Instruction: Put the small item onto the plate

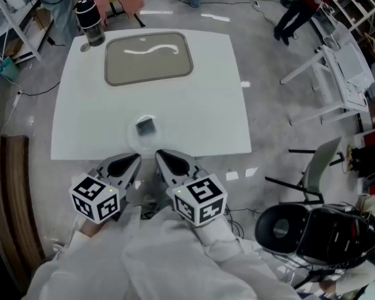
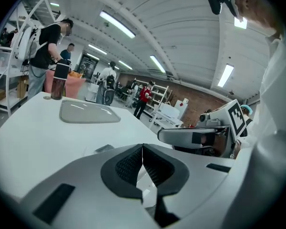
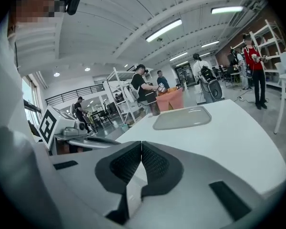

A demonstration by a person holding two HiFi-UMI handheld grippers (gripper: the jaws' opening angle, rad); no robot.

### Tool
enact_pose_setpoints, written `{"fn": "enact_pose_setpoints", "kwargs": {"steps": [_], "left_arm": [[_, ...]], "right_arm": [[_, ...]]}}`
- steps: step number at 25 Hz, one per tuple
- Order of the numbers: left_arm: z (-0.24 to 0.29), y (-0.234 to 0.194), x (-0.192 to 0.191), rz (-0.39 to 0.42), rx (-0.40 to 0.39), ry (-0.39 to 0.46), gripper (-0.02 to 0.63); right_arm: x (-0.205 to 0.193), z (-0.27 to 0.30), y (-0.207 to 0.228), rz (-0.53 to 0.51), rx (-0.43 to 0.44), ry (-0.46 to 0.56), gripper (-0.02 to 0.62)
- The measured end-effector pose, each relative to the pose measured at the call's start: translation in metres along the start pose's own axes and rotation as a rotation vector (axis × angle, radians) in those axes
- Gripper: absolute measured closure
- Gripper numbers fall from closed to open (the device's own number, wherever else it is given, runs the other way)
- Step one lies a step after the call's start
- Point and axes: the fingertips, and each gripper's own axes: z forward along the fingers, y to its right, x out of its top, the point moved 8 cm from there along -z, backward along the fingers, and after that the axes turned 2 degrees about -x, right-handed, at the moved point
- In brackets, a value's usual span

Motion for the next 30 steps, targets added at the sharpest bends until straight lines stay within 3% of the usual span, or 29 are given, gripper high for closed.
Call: {"fn": "enact_pose_setpoints", "kwargs": {"steps": [8, 16, 30], "left_arm": [[0.035, -0.029, 0.039, -0.011, 0.077, 0.053, 0.596], [0.069, -0.041, 0.035, -0.075, 0.17, 0.066, 0.595], [0.071, -0.065, 0.044, -0.115, 0.166, 0.037, 0.595]], "right_arm": [[0.043, 0.035, 0.043, -0.064, 0.079, -0.01, 0.58], [0.043, 0.048, 0.087, -0.081, 0.148, -0.047, 0.58], [0.047, 0.066, 0.096, -0.032, 0.132, -0.069, 0.58]]}}
